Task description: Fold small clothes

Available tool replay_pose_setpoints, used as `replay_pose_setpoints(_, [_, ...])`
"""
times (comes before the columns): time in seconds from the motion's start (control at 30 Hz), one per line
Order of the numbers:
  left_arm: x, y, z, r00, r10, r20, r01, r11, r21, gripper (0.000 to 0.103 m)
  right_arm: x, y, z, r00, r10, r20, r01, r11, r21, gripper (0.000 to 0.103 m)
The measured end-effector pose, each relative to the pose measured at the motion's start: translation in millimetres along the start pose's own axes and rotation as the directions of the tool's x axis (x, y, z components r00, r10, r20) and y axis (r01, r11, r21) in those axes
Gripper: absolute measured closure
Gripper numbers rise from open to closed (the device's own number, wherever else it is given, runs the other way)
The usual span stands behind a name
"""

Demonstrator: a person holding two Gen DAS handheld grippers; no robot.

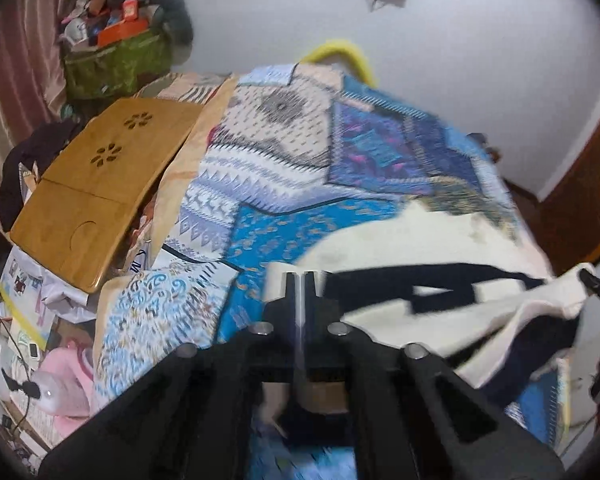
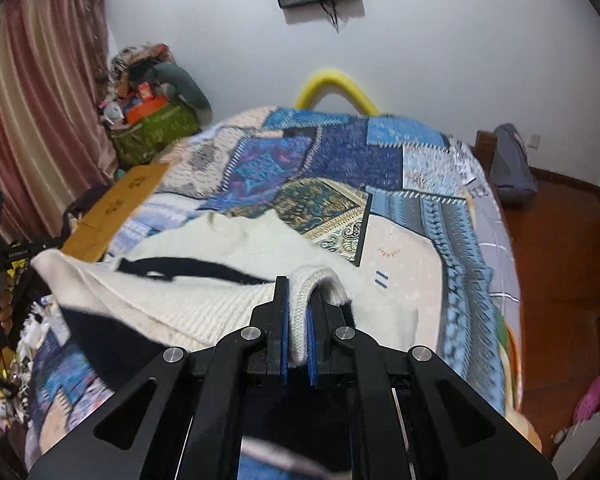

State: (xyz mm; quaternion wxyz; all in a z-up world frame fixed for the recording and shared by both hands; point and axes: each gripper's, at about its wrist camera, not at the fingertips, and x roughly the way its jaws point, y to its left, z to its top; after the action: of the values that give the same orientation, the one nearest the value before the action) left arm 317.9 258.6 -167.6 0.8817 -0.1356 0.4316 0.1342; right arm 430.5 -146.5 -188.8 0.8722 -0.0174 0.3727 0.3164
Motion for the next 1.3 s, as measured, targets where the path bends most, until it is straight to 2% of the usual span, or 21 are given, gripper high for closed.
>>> replay_pose_setpoints(0.13, [49.7,9.5,3.3,0.998,0.037,-0.057,-0.037,0.999,0.012,0.103,40.5,-13.2,2.8,0.998,-0.019,-0.058,0.019,1.000,0.009,0.097])
replay_pose_setpoints(0.23, [74.3,11.3,1.1,0.996,0.021,-0.082,-0.018,0.999,0.031,0.103,61.6,-21.4,-0.3,0.996,-0.013,-0.091,0.015,1.000,0.024,0.097])
replay_pose_setpoints(0.33, [82.2,7.4,-1.9,0.996,0.018,-0.088,-0.012,0.998,0.065,0.103,69.9,-26.0,-1.4,0.994,0.003,-0.106,0.001,0.999,0.037,0.097])
replay_pose_setpoints(0.5, [78.3,1.6,-2.8,0.996,0.007,-0.094,0.002,0.996,0.094,0.097,56.2,-34.4,7.6,0.994,0.049,-0.101,-0.041,0.996,0.077,0.089])
replay_pose_setpoints(0.53, [75.7,1.9,-2.8,0.996,0.002,-0.093,0.007,0.996,0.088,0.093,50.3,-34.6,9.8,0.995,0.044,-0.092,-0.037,0.996,0.077,0.084])
replay_pose_setpoints(0.57, [74.1,2.2,-2.8,0.995,-0.005,-0.095,0.012,0.997,0.082,0.092,41.7,-34.0,11.9,0.997,0.027,-0.075,-0.022,0.997,0.069,0.068])
replay_pose_setpoints(0.6, [72.1,2.9,-2.7,0.995,-0.009,-0.098,0.016,0.997,0.076,0.090,37.8,-33.1,14.0,0.998,0.000,-0.060,0.004,0.998,0.060,0.058])
replay_pose_setpoints(0.63, [69.4,3.4,-2.9,0.995,-0.009,-0.097,0.016,0.997,0.071,0.089,27.8,-31.9,16.8,0.999,-0.040,-0.028,0.041,0.998,0.043,0.043])
replay_pose_setpoints(0.7, [62.8,4.3,-3.0,0.996,-0.008,-0.090,0.014,0.998,0.063,0.089,11.4,-32.1,19.4,0.998,-0.062,0.025,0.061,0.998,0.026,0.041])
replay_pose_setpoints(0.77, [55.1,4.9,-2.6,0.997,-0.015,-0.080,0.020,0.998,0.055,0.082,1.5,-34.4,21.2,0.998,-0.063,0.029,0.062,0.998,0.022,0.041])
replay_pose_setpoints(0.83, [47.4,4.7,-2.9,0.998,-0.027,-0.064,0.030,0.998,0.049,0.065,-3.6,-34.7,19.0,0.999,-0.050,0.021,0.050,0.999,0.008,0.040])
replay_pose_setpoints(0.9, [43.2,2.0,-3.6,0.998,-0.030,-0.050,0.033,0.998,0.057,0.058,0.3,-34.0,15.7,0.999,-0.048,0.001,0.048,0.999,-0.013,0.036])
replay_pose_setpoints(1.03, [53.6,-7.5,-8.0,0.994,-0.054,-0.090,0.060,0.996,0.072,0.057,22.4,-30.2,5.8,0.998,-0.048,-0.051,0.046,0.998,-0.053,0.036])
replay_pose_setpoints(1.1, [63.0,-15.2,-12.2,0.989,-0.085,-0.119,0.097,0.991,0.097,0.057,38.6,-29.6,3.0,0.996,-0.045,-0.079,0.041,0.998,-0.050,0.036])
replay_pose_setpoints(1.13, [68.2,-19.9,-14.1,0.988,-0.080,-0.129,0.095,0.989,0.117,0.057,46.6,-30.3,1.9,0.995,-0.035,-0.095,0.031,0.999,-0.042,0.037])
replay_pose_setpoints(1.17, [73.9,-24.6,-15.7,0.988,-0.066,-0.136,0.085,0.988,0.132,0.059,52.5,-30.9,1.0,0.994,-0.030,-0.103,0.027,0.999,-0.035,0.043])
replay_pose_setpoints(1.2, [77.3,-27.0,-16.5,0.988,-0.060,-0.140,0.080,0.987,0.140,0.067,59.7,-31.3,1.3,0.993,-0.027,-0.111,0.024,0.999,-0.030,0.048])
replay_pose_setpoints(1.23, [82.3,-30.0,-17.3,0.987,-0.061,-0.150,0.084,0.986,0.147,0.081,64.7,-30.9,1.6,0.993,-0.024,-0.117,0.021,0.999,-0.026,0.058])
replay_pose_setpoints(1.27, [85.7,-31.8,-17.6,0.986,-0.061,-0.157,0.085,0.985,0.149,0.085,70.1,-31.6,2.5,0.992,-0.016,-0.124,0.014,1.000,-0.017,0.068])
replay_pose_setpoints(1.3, [87.6,-33.2,-17.5,0.987,-0.054,-0.154,0.078,0.985,0.151,0.090,74.9,-31.8,2.7,0.991,-0.006,-0.133,0.005,1.000,-0.004,0.074])
